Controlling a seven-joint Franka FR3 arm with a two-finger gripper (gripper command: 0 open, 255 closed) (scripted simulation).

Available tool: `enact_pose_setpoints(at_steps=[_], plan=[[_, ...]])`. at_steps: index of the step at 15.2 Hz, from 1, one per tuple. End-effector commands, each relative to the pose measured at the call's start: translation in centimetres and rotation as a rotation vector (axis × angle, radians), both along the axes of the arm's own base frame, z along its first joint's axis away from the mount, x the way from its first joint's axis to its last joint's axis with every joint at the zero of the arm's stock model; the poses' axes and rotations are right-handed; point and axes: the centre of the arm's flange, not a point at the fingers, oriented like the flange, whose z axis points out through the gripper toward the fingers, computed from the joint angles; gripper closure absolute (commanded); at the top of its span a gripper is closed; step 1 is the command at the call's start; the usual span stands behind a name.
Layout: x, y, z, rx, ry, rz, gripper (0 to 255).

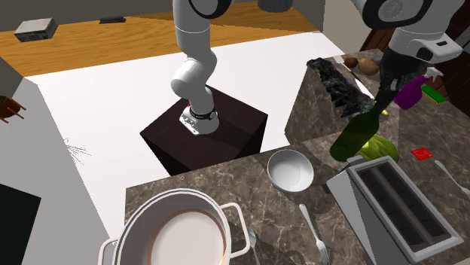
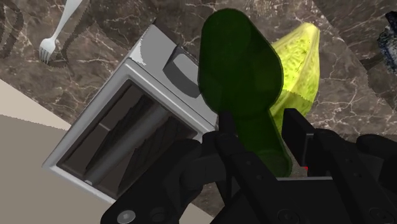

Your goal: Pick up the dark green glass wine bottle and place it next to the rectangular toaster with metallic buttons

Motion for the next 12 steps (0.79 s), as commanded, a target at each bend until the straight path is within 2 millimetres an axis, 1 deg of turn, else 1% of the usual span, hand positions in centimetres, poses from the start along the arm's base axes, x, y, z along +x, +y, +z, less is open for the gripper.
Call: enact_pose_setpoints(at_steps=[1,12], plan=[[0.0,0.1,-1.0,0.0,-0.001,0.0,255],[0.0,0.1,-6.9,0.0,-0.001,0.0,255]])
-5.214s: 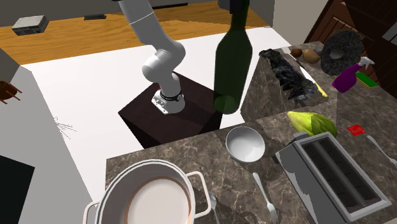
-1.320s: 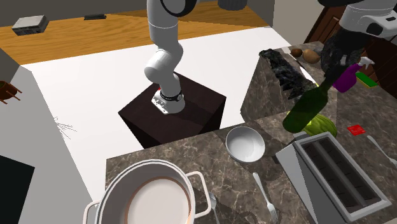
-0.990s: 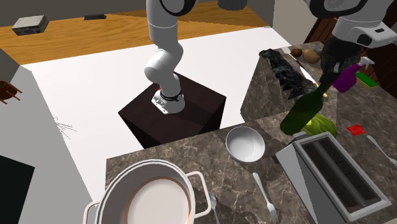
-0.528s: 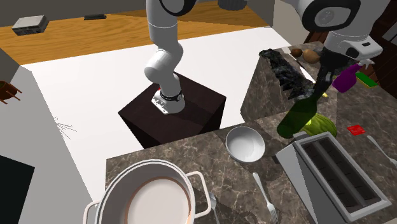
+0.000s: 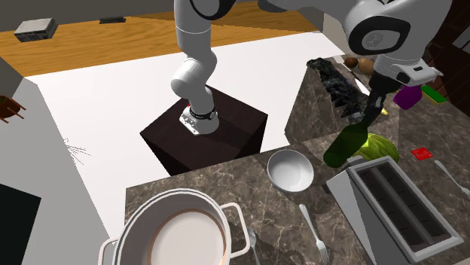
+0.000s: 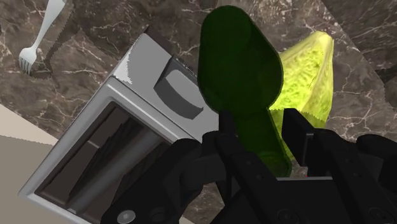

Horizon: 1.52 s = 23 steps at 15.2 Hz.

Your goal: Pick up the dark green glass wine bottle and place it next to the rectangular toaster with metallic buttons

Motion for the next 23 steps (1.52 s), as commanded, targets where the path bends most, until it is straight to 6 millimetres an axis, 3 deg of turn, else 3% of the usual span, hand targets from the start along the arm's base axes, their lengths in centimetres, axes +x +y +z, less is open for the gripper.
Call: enact_pose_setpoints(at_steps=[1,7,8,13,17,23], plan=[[0.0,0.1,-0.6,0.0,-0.001,0.0,255],[0.0,0.1,-0.6,0.0,-0.001,0.0,255],[0.0,0.1,-0.6,0.0,-0.001,0.0,0],[0.0,0.1,-0.6,0.0,-0.001,0.0,0],[-0.9,0.3,4.3,0.0,-0.001,0.0,0],[-0.9,0.3,4.3,0.0,-0.001,0.0,0]])
